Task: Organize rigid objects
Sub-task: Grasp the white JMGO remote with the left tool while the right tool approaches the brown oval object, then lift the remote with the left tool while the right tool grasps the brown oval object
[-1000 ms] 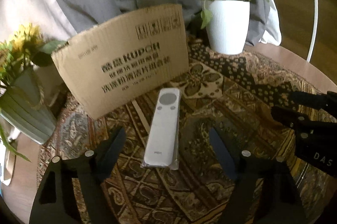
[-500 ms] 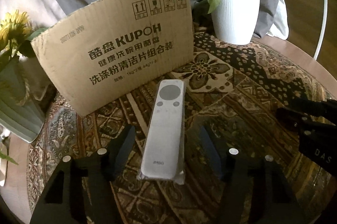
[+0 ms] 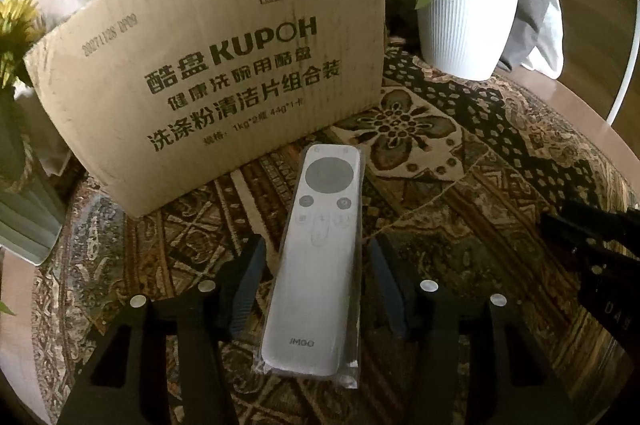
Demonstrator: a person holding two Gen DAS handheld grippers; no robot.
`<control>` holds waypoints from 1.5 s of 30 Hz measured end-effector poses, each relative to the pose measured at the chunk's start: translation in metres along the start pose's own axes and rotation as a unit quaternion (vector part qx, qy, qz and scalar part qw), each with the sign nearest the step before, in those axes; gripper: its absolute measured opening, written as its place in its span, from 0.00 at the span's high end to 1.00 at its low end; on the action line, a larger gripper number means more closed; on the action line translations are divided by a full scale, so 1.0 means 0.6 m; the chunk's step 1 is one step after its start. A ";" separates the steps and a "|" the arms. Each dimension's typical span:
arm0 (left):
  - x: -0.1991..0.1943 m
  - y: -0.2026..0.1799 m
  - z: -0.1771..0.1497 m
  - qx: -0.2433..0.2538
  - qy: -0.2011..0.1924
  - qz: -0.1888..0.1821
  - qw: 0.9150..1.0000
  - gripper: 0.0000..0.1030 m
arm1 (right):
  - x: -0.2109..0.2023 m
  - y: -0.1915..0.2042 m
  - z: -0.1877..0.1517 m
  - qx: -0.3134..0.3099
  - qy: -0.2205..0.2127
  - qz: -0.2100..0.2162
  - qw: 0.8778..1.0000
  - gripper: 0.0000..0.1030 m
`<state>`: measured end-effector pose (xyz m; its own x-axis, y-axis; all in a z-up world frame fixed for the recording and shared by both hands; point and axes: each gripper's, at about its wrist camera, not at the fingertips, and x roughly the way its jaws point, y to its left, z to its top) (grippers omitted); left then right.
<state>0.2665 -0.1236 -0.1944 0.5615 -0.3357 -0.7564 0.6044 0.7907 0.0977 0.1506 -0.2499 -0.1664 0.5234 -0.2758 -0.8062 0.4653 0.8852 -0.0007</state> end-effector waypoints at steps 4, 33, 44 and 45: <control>0.007 -0.002 0.002 -0.003 0.008 -0.004 1.000 0.50 | 0.004 -0.001 0.000 0.001 0.000 0.002 1.000 0.72; -0.087 -0.015 -0.023 -0.022 -0.029 -0.022 0.999 0.63 | -0.062 0.005 -0.009 -0.021 -0.038 0.023 0.999 0.79; -0.159 -0.006 -0.020 -0.053 -0.053 0.005 0.997 0.63 | -0.124 0.016 0.008 -0.049 -0.078 0.045 0.995 0.79; -0.168 -0.004 -0.018 -0.058 -0.055 0.008 0.997 0.63 | -0.129 0.017 0.011 -0.051 -0.081 0.049 0.994 0.79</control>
<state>0.2024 -0.0859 -0.1254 0.6325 -0.3721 -0.6793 0.5299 0.8476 0.0291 0.1194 -0.2220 -0.1002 0.6745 -0.2358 -0.6996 0.3358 0.9419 0.0063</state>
